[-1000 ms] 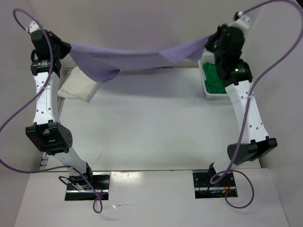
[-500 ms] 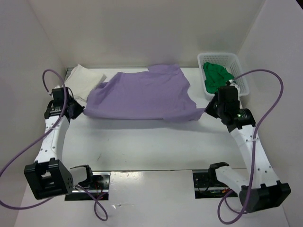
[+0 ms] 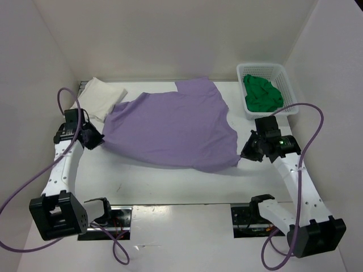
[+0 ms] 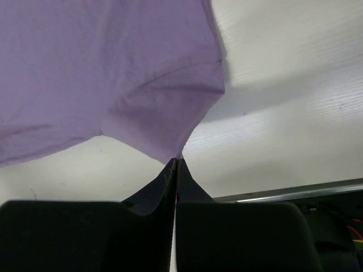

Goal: Fold and stack the t-shirts
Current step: Fold the flattened tshirt in 1/3 of the way

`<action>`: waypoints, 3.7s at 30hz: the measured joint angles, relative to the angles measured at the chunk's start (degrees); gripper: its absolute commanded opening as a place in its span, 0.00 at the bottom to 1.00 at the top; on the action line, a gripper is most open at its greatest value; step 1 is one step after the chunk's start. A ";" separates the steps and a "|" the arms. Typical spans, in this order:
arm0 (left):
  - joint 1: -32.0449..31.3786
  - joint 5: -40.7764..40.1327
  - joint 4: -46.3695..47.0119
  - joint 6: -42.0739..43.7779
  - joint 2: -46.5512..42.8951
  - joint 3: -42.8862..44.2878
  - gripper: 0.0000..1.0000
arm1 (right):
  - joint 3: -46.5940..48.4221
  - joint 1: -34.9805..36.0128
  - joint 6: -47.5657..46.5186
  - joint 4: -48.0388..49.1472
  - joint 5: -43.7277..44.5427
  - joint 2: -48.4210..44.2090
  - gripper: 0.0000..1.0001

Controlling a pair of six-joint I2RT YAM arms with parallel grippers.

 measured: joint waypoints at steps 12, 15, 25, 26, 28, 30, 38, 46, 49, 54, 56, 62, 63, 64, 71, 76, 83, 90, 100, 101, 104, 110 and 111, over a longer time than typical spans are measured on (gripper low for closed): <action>0.00 -1.09 11.23 -1.18 17.44 0.02 0.00 | 10.69 0.00 -1.51 15.76 2.12 26.64 0.00; 0.00 -1.81 13.35 -1.62 21.46 1.27 0.00 | 16.48 -0.28 -2.51 17.86 3.13 33.51 0.00; 0.52 -2.95 17.07 -1.92 29.00 3.93 0.00 | 33.53 -1.66 -4.55 22.18 6.51 51.91 0.00; 0.52 -3.02 17.33 -1.97 29.44 4.22 0.00 | 34.62 -1.66 -4.57 22.23 6.71 53.24 0.00; 0.52 -3.15 17.84 -2.10 30.18 4.52 0.00 | 36.96 -1.66 -4.59 22.25 7.02 55.93 0.00; 0.52 -3.26 18.10 -2.86 30.36 4.61 0.00 | 38.88 -1.66 -4.72 22.27 7.23 57.90 0.00; 1.07 -3.26 20.83 -4.22 30.86 5.64 0.03 | 41.75 -1.66 -5.01 22.27 10.12 59.54 0.00; 6.43 -1.68 22.73 -6.27 31.04 2.82 0.33 | 41.94 -1.66 -5.22 22.45 9.66 60.61 0.25; 8.57 -1.84 21.97 -6.34 25.62 0.98 0.57 | 41.53 -1.66 -5.20 22.86 9.07 59.30 0.40; 9.16 0.52 22.67 -7.15 15.23 -3.52 1.00 | 28.41 -1.66 -4.76 26.14 7.65 45.94 0.80; 9.09 2.08 22.47 -7.48 13.09 -6.08 1.00 | 22.29 -1.70 -4.37 26.51 7.02 39.32 0.82; 9.03 6.40 21.24 -8.24 12.31 -12.55 0.50 | 6.99 -2.10 -1.90 27.43 5.70 28.52 0.24; 9.01 6.62 21.07 -8.33 12.46 -12.85 0.50 | 5.07 -2.25 -1.44 27.43 5.46 28.61 0.25; 9.03 6.84 21.14 -8.46 12.74 -12.94 0.50 | 3.41 -2.27 -0.90 27.43 5.35 29.11 0.33; 9.64 8.35 24.50 -10.82 18.16 -13.57 0.49 | -0.79 -2.40 0.46 27.96 4.09 33.73 0.55; 9.92 8.57 26.14 -12.02 21.05 -13.68 0.34 | -0.85 -2.80 0.85 30.27 4.07 36.81 0.45; 9.94 9.46 28.83 -12.28 23.61 -12.85 0.22 | 0.50 -4.98 2.60 34.21 3.80 43.67 0.11; 9.92 9.14 28.70 -12.07 24.20 -12.39 0.07 | -0.28 -6.54 5.51 34.86 4.33 43.06 0.00; 9.75 8.94 19.65 -12.04 13.75 -17.38 0.00 | -7.52 -13.99 7.89 25.05 0.39 21.11 0.00; 9.75 9.31 18.71 -12.11 12.07 -18.16 0.00 | -7.45 -14.47 7.89 23.71 -0.22 19.47 0.00; 9.73 11.63 14.88 -12.46 8.17 -19.45 0.00 | -7.02 -15.43 7.61 19.02 -0.76 16.24 0.00; 9.46 17.27 7.26 -13.27 5.29 -19.69 0.01 | -4.42 -15.54 5.75 10.93 -0.57 15.43 0.00; 9.44 18.05 6.58 -13.31 4.94 -19.98 0.04 | -3.67 -15.54 5.38 9.79 -0.31 15.43 0.00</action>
